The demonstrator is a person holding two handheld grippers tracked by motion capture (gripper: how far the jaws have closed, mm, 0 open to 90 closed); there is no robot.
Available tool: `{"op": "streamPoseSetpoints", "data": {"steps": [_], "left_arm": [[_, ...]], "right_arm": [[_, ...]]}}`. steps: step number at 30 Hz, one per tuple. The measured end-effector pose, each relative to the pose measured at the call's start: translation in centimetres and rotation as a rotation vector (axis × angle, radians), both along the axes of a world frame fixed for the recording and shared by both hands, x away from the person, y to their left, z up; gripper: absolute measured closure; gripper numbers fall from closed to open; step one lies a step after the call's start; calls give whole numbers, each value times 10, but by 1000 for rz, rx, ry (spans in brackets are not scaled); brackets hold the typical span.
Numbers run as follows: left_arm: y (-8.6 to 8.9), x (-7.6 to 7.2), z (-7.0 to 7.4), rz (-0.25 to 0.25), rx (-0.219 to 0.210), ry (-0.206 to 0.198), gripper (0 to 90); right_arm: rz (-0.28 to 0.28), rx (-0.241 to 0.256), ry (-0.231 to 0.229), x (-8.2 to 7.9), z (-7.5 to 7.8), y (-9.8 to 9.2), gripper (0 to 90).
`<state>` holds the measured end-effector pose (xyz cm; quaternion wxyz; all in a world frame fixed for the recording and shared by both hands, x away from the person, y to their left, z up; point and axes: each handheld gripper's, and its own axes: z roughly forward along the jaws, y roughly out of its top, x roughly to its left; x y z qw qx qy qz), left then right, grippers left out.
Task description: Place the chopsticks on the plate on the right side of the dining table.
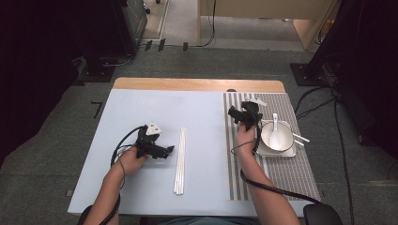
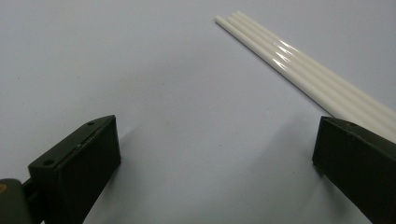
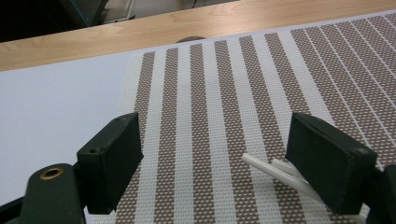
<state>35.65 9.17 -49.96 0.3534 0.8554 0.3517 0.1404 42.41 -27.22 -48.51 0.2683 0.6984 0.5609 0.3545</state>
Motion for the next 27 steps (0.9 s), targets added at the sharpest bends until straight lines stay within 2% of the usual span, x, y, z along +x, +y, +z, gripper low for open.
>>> {"op": "streamPoseSetpoints", "data": {"steps": [27], "left_arm": [[0,0,0,2,-1,-1,4]], "right_arm": [[65,18,-6,-26,0,7,182]]}}
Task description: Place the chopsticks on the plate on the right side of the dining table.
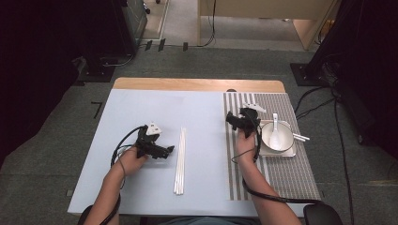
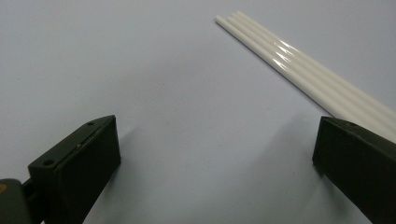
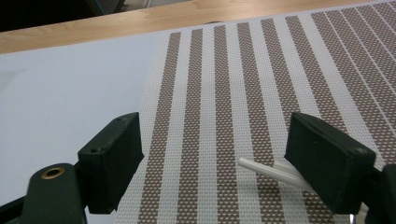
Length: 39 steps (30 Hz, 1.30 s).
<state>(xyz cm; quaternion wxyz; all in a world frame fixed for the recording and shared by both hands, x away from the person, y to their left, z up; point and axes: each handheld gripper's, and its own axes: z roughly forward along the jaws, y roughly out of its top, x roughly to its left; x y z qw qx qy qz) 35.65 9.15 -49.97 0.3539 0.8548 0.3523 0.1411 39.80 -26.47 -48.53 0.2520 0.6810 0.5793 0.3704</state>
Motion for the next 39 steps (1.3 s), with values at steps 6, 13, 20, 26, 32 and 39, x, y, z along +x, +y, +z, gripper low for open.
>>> {"op": "streamPoseSetpoints", "data": {"steps": [6,13,20,26,32,39], "left_arm": [[0,0,0,0,0,0,4],[0,0,0,0,1,0,4],[0,0,0,1,1,0,4],[0,0,0,2,1,0,3],[0,0,0,2,2,0,3],[0,0,0,2,2,1,3]], "right_arm": [[20,-3,-1,-7,-1,3,182],[37,1,-2,-13,-1,4,183],[65,-19,-5,-19,0,7,185],[87,-29,-3,-27,-2,9,185],[97,-22,-1,-29,-2,8,185],[121,-11,9,-34,-2,10,185]]}}
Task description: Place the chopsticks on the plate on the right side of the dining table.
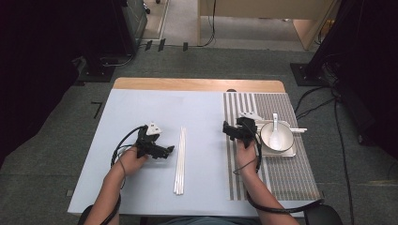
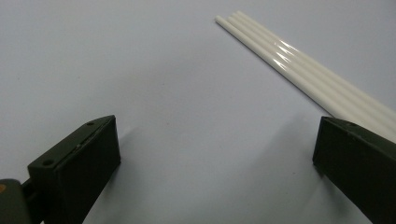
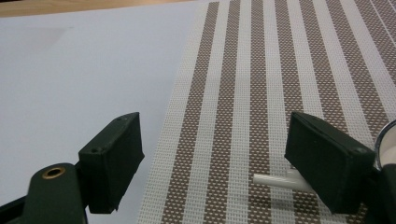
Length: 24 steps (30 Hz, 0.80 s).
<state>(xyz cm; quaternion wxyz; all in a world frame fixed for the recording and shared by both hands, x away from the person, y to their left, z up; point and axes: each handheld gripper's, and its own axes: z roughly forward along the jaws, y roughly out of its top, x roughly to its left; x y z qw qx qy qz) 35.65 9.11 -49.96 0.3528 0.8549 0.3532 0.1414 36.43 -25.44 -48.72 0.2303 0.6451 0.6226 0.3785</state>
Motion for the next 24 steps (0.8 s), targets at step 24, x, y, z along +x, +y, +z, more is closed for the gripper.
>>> {"op": "streamPoseSetpoints", "data": {"steps": [24], "left_arm": [[0,0,0,-3,1,-2,3]], "right_arm": [[164,-84,-69,-10,1,48,185]]}}
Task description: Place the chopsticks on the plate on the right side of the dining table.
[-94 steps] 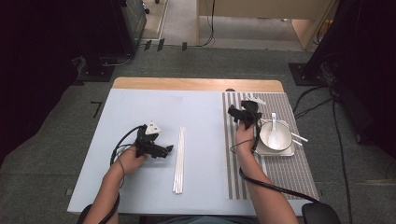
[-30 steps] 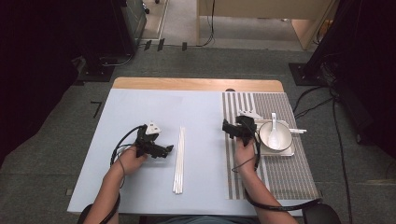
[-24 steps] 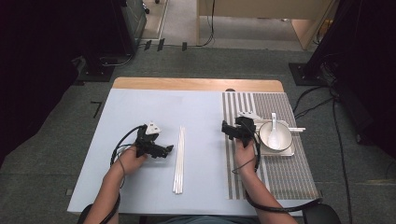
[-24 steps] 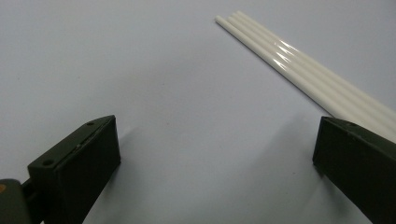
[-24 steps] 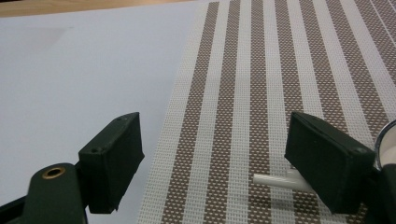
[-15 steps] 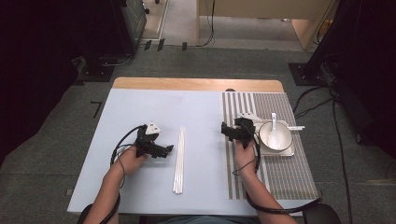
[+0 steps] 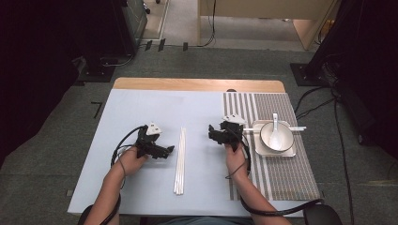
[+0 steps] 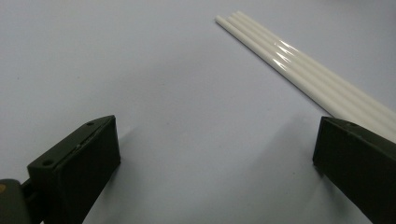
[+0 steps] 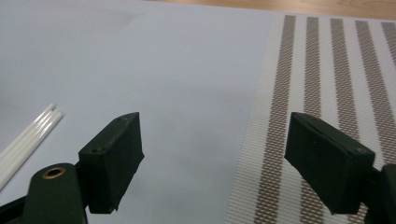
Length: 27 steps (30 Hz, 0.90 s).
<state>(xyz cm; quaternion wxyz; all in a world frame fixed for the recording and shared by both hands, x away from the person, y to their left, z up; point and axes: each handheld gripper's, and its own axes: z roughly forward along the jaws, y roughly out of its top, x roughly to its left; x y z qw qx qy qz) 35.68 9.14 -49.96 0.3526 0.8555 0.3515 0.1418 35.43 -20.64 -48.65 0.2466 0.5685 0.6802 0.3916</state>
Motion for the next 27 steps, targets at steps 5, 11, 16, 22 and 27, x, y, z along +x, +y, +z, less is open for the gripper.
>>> {"op": "streamPoseSetpoints", "data": {"steps": [5,11,16,22,27], "left_arm": [[0,0,0,1,-2,2,3],[0,0,0,2,-1,1,2],[0,0,0,1,-1,1,2],[0,0,0,2,-1,1,2],[0,0,0,3,-1,1,2]], "right_arm": [[-13,19,18,-2,-4,4,184],[-32,-2,15,-5,-9,8,181],[-37,-23,19,-5,-11,7,182],[-70,-22,30,-4,-11,1,181],[-96,-37,33,-3,-11,-2,181]]}}
